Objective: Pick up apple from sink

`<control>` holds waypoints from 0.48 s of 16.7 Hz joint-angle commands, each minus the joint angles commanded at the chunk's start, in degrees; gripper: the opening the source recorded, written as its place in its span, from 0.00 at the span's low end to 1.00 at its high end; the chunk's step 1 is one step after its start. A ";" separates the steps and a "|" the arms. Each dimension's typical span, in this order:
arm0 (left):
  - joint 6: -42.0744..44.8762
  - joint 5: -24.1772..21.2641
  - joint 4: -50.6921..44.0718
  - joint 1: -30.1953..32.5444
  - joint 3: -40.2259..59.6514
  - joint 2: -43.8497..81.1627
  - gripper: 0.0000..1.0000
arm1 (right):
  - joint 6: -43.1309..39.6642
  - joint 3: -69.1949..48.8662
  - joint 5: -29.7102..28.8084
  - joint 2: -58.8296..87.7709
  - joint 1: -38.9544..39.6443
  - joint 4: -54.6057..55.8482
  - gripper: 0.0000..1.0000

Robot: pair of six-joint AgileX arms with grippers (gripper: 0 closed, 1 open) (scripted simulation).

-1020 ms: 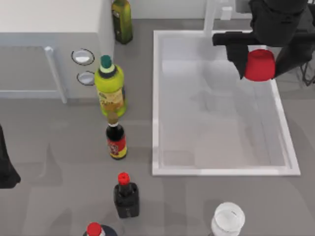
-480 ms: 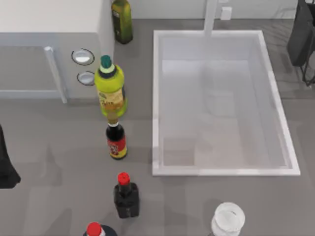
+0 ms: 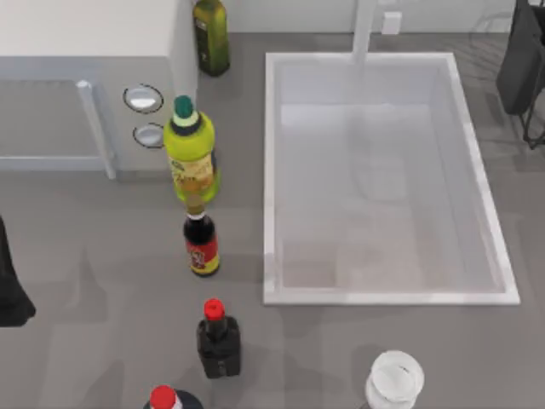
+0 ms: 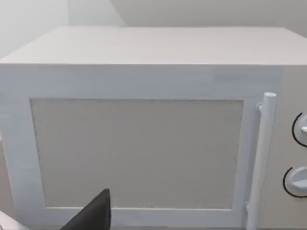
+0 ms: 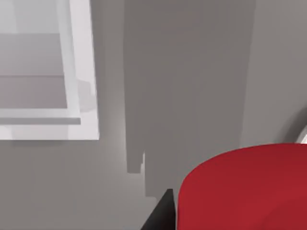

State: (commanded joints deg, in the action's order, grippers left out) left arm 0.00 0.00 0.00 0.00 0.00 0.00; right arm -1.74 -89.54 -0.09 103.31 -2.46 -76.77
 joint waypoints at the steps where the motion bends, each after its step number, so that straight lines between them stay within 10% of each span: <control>1: 0.00 0.00 0.00 0.00 0.00 0.00 1.00 | 0.01 1.78 0.00 0.29 0.00 1.91 0.00; 8: 0.00 0.00 0.00 0.00 0.00 0.00 1.00 | 0.11 17.02 0.05 3.07 0.01 20.93 0.00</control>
State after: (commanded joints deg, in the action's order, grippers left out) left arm 0.00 0.00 0.00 0.00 0.00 0.00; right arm -1.63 -72.51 -0.04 106.38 -2.46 -55.84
